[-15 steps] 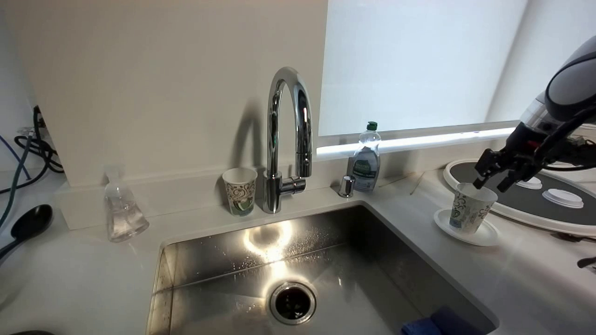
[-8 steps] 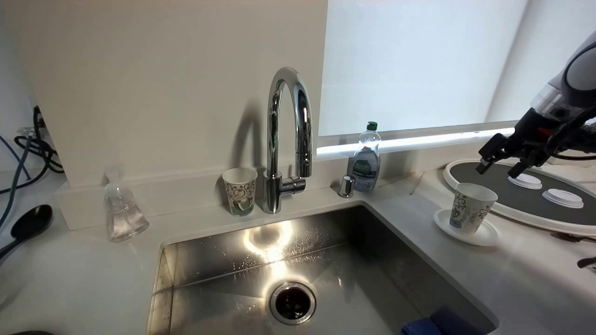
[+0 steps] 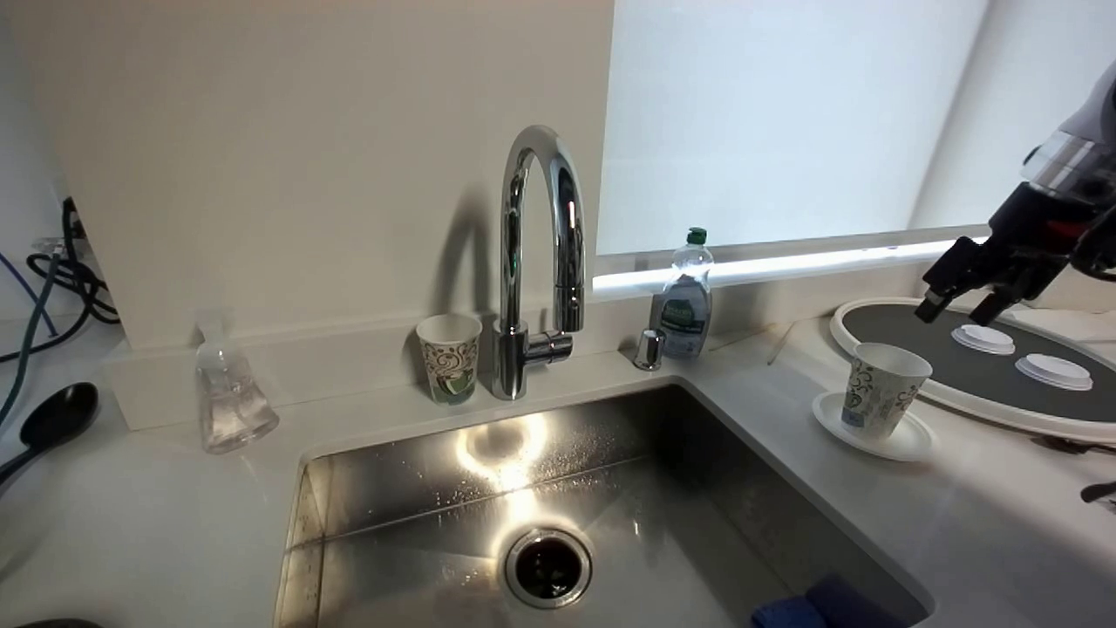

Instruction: Move the white plate on the counter backwards then place one coffee cup on the plate.

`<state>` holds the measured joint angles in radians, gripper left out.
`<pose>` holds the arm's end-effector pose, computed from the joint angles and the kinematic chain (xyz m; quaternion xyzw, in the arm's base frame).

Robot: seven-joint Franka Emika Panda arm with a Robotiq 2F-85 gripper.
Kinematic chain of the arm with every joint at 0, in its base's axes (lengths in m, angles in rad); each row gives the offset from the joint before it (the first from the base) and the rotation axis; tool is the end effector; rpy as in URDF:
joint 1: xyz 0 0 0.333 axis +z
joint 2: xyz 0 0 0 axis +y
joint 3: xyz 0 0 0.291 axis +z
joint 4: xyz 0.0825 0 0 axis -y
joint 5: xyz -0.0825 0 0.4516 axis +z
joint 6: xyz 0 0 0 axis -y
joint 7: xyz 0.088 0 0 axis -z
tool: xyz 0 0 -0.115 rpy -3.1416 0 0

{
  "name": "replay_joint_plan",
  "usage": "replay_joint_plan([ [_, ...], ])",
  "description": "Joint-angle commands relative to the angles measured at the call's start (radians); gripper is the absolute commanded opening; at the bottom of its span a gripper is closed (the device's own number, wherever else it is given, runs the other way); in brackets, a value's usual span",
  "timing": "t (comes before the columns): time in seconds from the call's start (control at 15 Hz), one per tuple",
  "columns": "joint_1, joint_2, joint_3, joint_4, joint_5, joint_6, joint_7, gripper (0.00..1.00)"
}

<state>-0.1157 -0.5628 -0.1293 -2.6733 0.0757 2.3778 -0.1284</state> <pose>0.4478 -0.1041 0.3725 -0.9865 0.0760 -0.1396 0.0397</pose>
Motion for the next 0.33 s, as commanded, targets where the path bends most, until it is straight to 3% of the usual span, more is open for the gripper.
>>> replay_joint_plan([
  [0.0, 0.051, -0.073, -0.019, -0.042, 0.018, -0.069, -0.062, 1.00],
  [0.07, 0.023, -0.024, -0.008, -0.005, -0.003, -0.037, -0.018, 1.00],
  [0.27, 0.045, -0.044, -0.008, -0.020, 0.001, -0.050, -0.030, 1.00],
])
